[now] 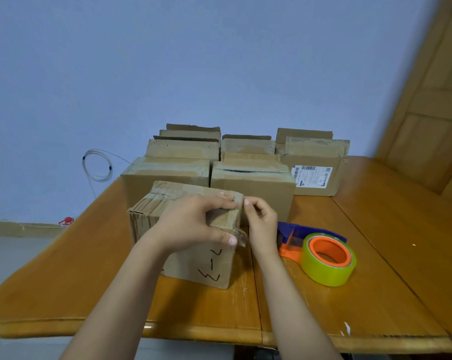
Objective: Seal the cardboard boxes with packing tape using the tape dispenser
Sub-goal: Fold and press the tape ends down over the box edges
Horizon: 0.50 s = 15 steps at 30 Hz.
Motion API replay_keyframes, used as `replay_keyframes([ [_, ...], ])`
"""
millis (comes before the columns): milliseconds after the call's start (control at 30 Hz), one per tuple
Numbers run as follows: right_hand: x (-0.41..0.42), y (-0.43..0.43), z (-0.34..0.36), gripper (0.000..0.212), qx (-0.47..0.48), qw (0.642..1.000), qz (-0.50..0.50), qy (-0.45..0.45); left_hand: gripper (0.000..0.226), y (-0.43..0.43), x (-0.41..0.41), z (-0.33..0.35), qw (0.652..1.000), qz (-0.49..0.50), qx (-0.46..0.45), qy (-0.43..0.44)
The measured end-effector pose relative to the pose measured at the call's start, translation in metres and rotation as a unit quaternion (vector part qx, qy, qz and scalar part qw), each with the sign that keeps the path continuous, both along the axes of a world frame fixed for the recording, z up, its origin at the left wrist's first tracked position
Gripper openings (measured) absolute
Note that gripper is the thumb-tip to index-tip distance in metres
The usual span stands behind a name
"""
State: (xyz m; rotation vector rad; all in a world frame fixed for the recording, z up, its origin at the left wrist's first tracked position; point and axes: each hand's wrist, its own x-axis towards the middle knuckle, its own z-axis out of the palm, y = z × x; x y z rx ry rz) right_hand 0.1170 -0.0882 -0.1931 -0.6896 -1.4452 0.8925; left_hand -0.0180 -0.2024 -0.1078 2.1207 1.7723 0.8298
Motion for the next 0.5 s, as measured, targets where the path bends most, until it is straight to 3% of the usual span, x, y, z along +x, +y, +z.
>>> replay_keyframes([
  [500, -0.001, -0.015, -0.003, 0.024, 0.072, 0.995, -0.060, 0.013, 0.090, 0.000, 0.000, 0.000, 1.000, 0.000, 0.005, -0.002],
])
